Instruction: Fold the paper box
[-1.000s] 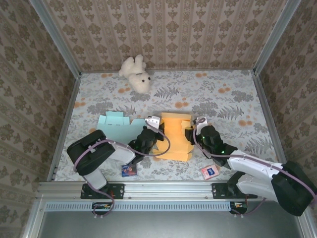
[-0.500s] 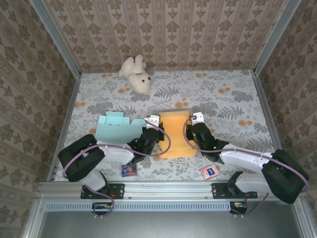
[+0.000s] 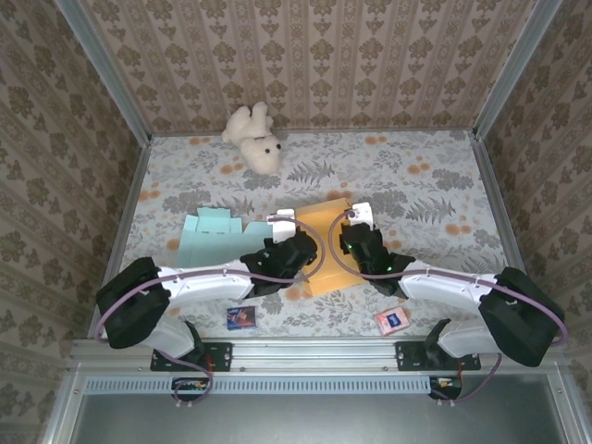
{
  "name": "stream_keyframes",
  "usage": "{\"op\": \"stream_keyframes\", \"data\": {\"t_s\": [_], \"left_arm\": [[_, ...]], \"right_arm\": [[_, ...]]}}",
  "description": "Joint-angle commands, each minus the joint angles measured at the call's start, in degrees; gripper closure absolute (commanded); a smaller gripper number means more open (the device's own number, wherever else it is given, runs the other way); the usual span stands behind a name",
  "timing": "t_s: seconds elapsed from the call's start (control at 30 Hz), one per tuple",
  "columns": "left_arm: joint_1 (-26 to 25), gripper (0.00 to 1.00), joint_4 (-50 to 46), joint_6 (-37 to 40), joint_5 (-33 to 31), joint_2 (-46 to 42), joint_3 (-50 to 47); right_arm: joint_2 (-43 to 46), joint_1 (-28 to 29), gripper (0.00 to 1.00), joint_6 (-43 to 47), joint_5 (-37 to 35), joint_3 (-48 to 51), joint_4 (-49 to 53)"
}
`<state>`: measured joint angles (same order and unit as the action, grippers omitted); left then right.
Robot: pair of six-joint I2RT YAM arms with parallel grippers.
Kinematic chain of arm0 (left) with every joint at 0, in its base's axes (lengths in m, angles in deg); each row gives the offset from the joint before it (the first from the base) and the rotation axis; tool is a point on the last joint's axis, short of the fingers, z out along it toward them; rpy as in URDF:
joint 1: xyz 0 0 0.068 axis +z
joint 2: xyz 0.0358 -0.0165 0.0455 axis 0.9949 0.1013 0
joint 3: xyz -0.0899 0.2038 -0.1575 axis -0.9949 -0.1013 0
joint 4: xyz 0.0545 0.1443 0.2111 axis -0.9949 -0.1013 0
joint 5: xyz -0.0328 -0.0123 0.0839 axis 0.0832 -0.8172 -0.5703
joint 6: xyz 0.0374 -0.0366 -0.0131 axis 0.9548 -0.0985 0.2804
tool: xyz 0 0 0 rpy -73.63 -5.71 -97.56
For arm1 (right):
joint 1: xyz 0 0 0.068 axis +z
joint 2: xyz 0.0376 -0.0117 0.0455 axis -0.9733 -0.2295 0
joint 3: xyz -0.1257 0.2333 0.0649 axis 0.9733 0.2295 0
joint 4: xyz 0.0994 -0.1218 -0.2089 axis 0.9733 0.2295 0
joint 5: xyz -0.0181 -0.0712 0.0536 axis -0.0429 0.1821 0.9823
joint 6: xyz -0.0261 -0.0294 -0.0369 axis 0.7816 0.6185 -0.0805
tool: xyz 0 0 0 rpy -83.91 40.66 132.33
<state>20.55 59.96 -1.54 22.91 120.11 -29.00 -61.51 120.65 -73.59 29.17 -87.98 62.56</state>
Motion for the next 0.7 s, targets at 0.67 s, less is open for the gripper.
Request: {"op": "stream_keyframes", "data": {"t_s": [0.67], "left_arm": [[0.18, 1.00, -4.71, -3.43, -2.22, -7.20, -1.88]], "right_arm": [[-9.21, -2.26, 0.72, 4.84, 13.79, -2.79, -4.95]]}}
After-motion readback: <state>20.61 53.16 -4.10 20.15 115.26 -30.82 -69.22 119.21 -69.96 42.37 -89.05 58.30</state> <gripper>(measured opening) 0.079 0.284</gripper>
